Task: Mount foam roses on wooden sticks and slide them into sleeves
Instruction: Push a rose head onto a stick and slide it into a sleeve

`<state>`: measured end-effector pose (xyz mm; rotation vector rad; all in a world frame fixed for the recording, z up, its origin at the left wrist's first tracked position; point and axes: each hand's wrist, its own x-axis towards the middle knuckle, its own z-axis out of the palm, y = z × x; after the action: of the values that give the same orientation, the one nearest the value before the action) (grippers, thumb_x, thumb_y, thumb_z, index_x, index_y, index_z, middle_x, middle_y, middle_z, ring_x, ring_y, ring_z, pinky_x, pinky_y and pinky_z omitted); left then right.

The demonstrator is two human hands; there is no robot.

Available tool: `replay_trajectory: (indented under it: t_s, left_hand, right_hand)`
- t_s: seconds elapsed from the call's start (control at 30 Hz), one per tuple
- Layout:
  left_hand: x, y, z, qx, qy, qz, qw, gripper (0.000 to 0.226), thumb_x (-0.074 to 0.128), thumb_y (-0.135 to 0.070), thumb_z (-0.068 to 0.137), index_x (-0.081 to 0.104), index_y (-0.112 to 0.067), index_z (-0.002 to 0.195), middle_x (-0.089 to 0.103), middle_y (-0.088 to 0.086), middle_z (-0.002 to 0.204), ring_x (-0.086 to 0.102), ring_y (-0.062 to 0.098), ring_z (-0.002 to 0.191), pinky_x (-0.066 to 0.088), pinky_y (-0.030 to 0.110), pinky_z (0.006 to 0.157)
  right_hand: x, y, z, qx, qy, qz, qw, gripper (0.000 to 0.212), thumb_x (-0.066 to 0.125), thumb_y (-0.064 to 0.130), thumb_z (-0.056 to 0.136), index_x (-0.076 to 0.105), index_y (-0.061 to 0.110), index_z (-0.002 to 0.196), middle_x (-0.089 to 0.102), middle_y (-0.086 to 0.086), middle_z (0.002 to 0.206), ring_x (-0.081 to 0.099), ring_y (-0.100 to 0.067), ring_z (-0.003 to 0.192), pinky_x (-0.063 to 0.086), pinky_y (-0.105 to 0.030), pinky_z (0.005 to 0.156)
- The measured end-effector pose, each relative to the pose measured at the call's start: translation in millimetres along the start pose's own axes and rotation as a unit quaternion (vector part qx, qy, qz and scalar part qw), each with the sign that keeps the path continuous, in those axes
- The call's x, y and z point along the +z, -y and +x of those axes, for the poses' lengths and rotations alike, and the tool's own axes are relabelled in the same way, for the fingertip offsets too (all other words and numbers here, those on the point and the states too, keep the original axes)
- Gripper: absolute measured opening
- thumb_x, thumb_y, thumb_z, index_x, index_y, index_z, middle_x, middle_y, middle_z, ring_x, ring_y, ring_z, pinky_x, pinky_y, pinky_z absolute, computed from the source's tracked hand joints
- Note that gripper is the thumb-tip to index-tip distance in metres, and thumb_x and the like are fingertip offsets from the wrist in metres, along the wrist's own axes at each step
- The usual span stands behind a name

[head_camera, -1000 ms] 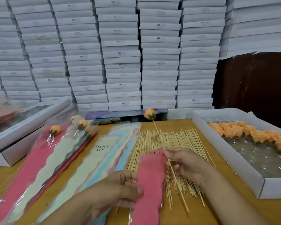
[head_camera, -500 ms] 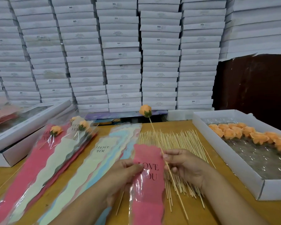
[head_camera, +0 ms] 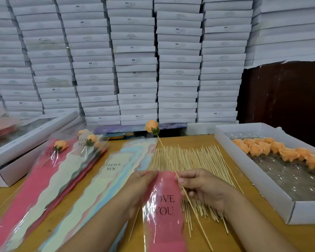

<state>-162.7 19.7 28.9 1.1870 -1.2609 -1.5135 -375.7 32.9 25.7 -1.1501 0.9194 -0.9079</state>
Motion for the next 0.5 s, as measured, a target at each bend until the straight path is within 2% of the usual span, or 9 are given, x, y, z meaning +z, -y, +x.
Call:
replay_trajectory:
  t_s: [0.07, 0.17, 0.23, 0.33, 0.43, 0.5]
  left_hand:
    - [1.7, 2.9, 6.8, -0.002, -0.011, 0.015, 1.000, 0.035, 0.054, -0.028, 0.103, 0.071, 0.002, 0.108, 0.074, 0.026, 0.103, 0.070, 0.036, 0.088, 0.055, 0.048, 0.092]
    - [4.4, 2.9, 14.8, 0.007, -0.016, 0.007, 1.000, 0.035, 0.052, -0.027, 0.104, 0.072, 0.001, 0.108, 0.075, 0.024, 0.098, 0.072, 0.031, 0.081, 0.059, 0.041, 0.080]
    - [7.0, 0.9, 19.7, 0.013, -0.022, -0.024, 0.999, 0.032, 0.053, -0.025, 0.104, 0.072, 0.001, 0.109, 0.075, 0.023, 0.096, 0.073, 0.029, 0.080, 0.060, 0.039, 0.075]
    - [12.3, 1.5, 25.2, 0.004, -0.029, -0.064, 0.998, 0.030, 0.053, -0.022, 0.103, 0.069, 0.001, 0.112, 0.075, 0.023, 0.096, 0.071, 0.030, 0.080, 0.060, 0.043, 0.081]
    - [15.5, 3.5, 24.9, -0.014, -0.006, -0.102, 0.995, 0.031, 0.051, -0.020, 0.105, 0.067, 0.004, 0.114, 0.074, 0.022, 0.091, 0.071, 0.027, 0.073, 0.060, 0.036, 0.065]
    - [15.5, 4.5, 24.7, -0.017, 0.002, -0.113, 0.993, 0.031, 0.048, -0.017, 0.105, 0.067, 0.004, 0.117, 0.073, 0.023, 0.094, 0.071, 0.027, 0.074, 0.059, 0.036, 0.065]
  right_hand:
    - [-1.6, -0.4, 1.7, -0.001, -0.018, 0.003, 1.000, 0.024, 0.079, 0.014, 0.070, 0.080, 0.010, 0.094, 0.075, -0.007, 0.086, 0.066, -0.010, 0.064, 0.050, -0.016, 0.051]
    - [-3.6, -2.2, 4.6, 0.002, -0.056, 0.007, 0.998, 0.020, 0.079, 0.012, 0.071, 0.080, 0.008, 0.091, 0.076, -0.009, 0.088, 0.067, -0.011, 0.064, 0.050, -0.017, 0.050]
    - [-4.5, -3.3, 6.4, 0.001, -0.083, 0.017, 0.996, 0.020, 0.078, 0.006, 0.076, 0.077, 0.003, 0.096, 0.077, -0.013, 0.090, 0.068, -0.014, 0.064, 0.051, -0.018, 0.049]
    - [-5.2, -3.6, 8.5, -0.004, -0.122, 0.036, 0.992, 0.020, 0.073, -0.001, 0.084, 0.071, -0.001, 0.104, 0.076, -0.013, 0.087, 0.068, -0.014, 0.062, 0.051, -0.018, 0.049]
    - [-5.5, -3.4, 10.1, -0.009, -0.145, 0.038, 0.989, 0.017, 0.070, -0.003, 0.086, 0.071, -0.002, 0.104, 0.075, -0.010, 0.080, 0.067, -0.012, 0.060, 0.051, -0.018, 0.050]
    - [-5.8, -2.9, 10.6, -0.009, -0.148, 0.036, 0.988, 0.016, 0.070, -0.003, 0.086, 0.072, -0.002, 0.102, 0.075, -0.009, 0.078, 0.067, -0.012, 0.060, 0.051, -0.018, 0.050]
